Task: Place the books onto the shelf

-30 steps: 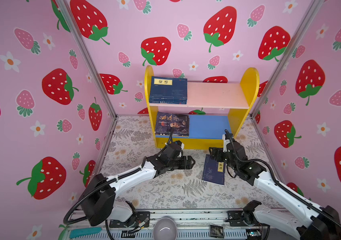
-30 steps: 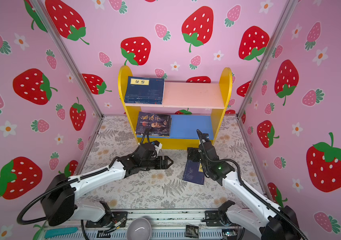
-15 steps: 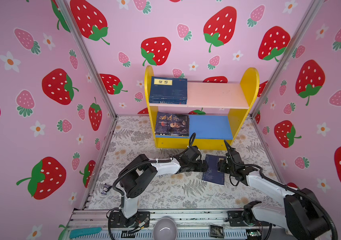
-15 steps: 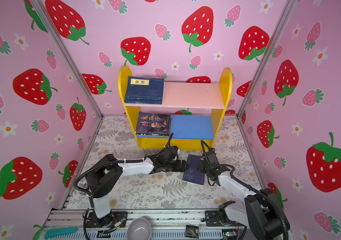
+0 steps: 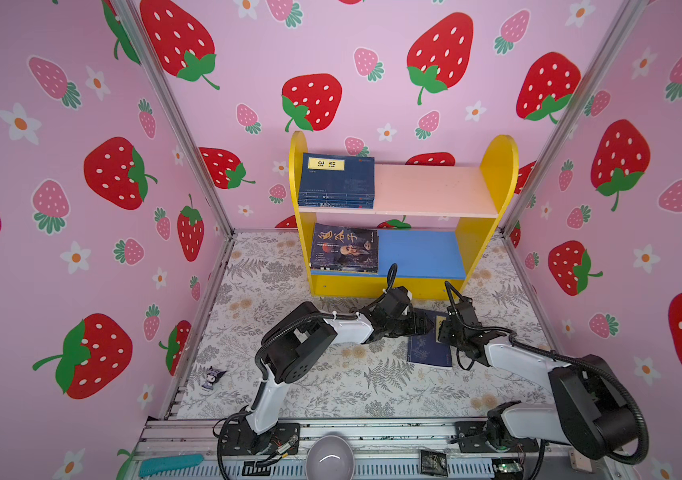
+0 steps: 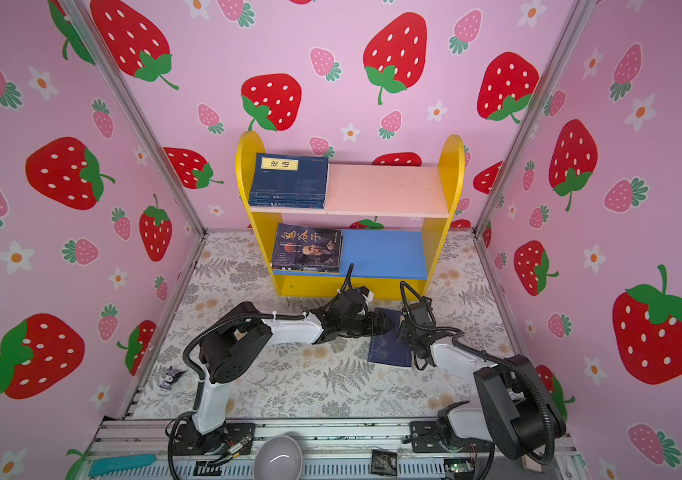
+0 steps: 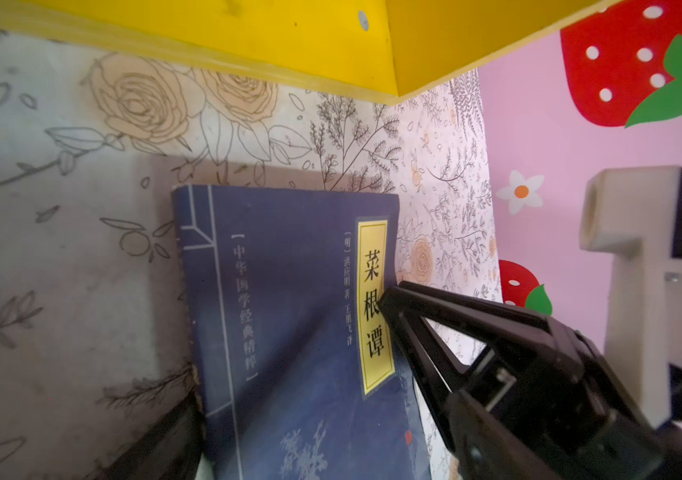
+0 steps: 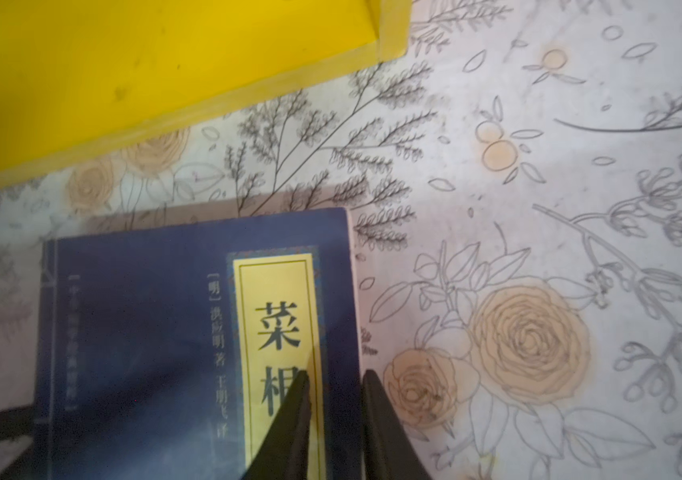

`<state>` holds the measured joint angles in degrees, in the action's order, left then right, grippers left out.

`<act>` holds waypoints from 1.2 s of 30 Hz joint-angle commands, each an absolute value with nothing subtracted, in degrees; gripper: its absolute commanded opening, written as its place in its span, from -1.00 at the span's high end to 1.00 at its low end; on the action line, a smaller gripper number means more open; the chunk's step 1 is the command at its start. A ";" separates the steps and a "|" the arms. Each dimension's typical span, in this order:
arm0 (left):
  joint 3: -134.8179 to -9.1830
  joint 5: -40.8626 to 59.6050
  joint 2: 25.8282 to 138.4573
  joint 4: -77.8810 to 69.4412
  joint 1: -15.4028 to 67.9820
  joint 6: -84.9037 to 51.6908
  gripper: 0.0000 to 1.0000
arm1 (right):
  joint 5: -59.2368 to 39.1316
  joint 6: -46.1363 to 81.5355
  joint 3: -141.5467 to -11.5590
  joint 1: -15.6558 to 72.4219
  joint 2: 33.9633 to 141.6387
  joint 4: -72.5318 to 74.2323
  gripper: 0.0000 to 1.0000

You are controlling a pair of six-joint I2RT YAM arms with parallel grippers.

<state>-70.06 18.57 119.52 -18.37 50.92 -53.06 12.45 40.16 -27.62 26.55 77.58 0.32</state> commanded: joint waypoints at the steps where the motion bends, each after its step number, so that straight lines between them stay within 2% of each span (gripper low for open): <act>1: -68.82 26.68 122.72 -28.76 51.16 -60.60 -0.82 | 10.60 40.93 -26.85 28.07 81.84 -5.69 0.58; 5: -65.06 29.79 121.81 -46.08 49.63 -68.56 -0.80 | 9.00 40.55 -26.97 28.12 81.85 -5.17 0.58; 9: -64.44 31.59 122.08 -57.41 48.41 -74.88 -0.68 | 1.41 40.69 -25.64 28.33 82.93 0.54 0.58; 12: -64.57 31.73 121.19 -55.05 48.43 -73.85 -0.59 | -3.64 43.03 -24.03 28.46 85.36 6.36 0.63; 17: -63.66 28.35 116.61 -39.09 48.27 -66.57 -0.47 | -2.25 43.57 -24.15 28.56 84.39 7.31 0.63; 19: -64.23 27.05 115.30 -31.76 48.26 -63.63 -0.31 | -1.68 43.25 -24.69 28.61 82.94 7.12 0.63; 23: -63.94 23.77 113.86 -25.80 48.60 -61.29 0.10 | -1.75 43.38 -25.54 28.56 80.67 7.28 0.63; 25: -63.82 21.55 112.61 -22.35 48.95 -59.77 0.24 | -2.09 43.35 -25.88 28.56 79.65 7.25 0.63; 27: -63.25 19.79 111.12 -20.45 49.25 -58.51 0.39 | -2.47 43.31 -26.26 28.56 78.91 7.24 0.62; 32: -61.97 17.08 107.45 -18.46 49.33 -56.69 0.91 | -5.50 43.20 -27.49 28.57 75.80 7.82 0.60; 33: -61.82 16.56 106.48 -17.53 49.37 -56.08 1.00 | -6.14 42.87 -28.04 28.56 74.56 7.83 0.54; 36: -61.04 15.86 102.03 -14.36 49.20 -53.66 1.00 | -6.38 41.78 -30.44 28.57 68.99 6.78 0.17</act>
